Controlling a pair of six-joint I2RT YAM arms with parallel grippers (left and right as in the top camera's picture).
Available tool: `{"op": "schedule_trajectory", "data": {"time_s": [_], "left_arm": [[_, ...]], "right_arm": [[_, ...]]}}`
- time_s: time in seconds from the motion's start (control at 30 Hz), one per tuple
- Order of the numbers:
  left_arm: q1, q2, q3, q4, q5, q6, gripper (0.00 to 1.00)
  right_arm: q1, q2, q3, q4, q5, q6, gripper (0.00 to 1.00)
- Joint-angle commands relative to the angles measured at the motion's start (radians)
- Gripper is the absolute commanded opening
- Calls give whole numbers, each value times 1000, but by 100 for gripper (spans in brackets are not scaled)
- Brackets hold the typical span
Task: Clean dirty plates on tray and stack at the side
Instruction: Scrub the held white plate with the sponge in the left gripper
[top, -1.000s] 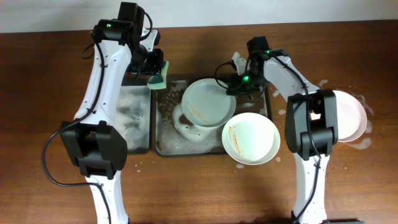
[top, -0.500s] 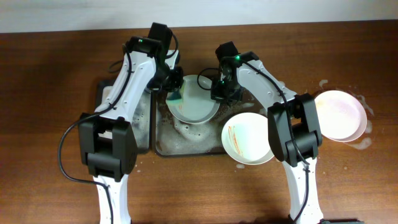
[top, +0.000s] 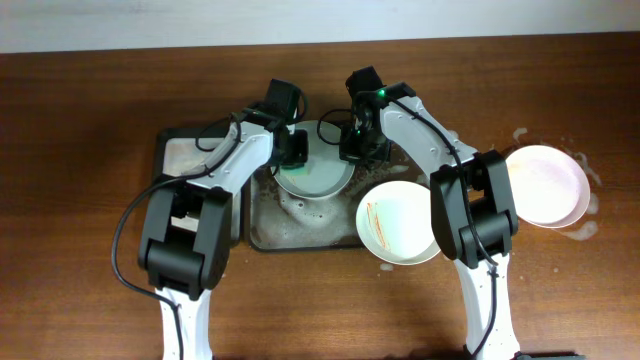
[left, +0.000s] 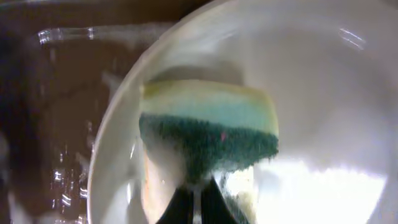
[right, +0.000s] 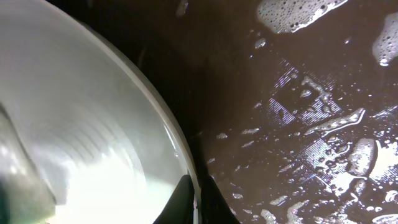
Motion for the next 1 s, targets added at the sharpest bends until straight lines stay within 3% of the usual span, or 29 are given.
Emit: {"op": "schedule_trajectory", "data": {"time_s": [0.0, 0.07, 0.2, 0.37, 0.43, 0.5, 0.57, 0.67, 0.7, 0.87, 0.97], "left_arm": [[-6, 27, -42, -140, 94, 189, 1], [-6, 27, -42, -195, 97, 260, 1], [-4, 27, -42, -58, 92, 268, 1], [-4, 32, -42, 205, -212, 156, 1], [-4, 38, -43, 187, -291, 138, 1], [-4, 38, -54, 43, -334, 138, 1], [-4, 38, -54, -69, -252, 147, 1], [-4, 38, -54, -110, 212, 469, 1], [-4, 38, -54, -95, 279, 522, 0], [-4, 38, -55, 167, 274, 515, 1], [-4, 40, -55, 243, 45, 376, 1]], "right_arm": [[-7, 37, -27, 2, 132, 13, 4], [-7, 37, -27, 2, 132, 13, 4], [-7, 38, -27, -5, 132, 13, 4], [-7, 37, -27, -6, 132, 13, 4], [-7, 37, -27, -5, 132, 9, 4], [-7, 37, -27, -5, 132, 9, 4], [-7, 37, -27, -5, 132, 9, 4], [-7, 38, -27, -5, 128, 9, 4], [-6, 37, -27, -5, 123, 10, 4], [-6, 37, -27, -2, 121, 10, 4], [-6, 37, -27, -2, 122, 9, 4]]}}
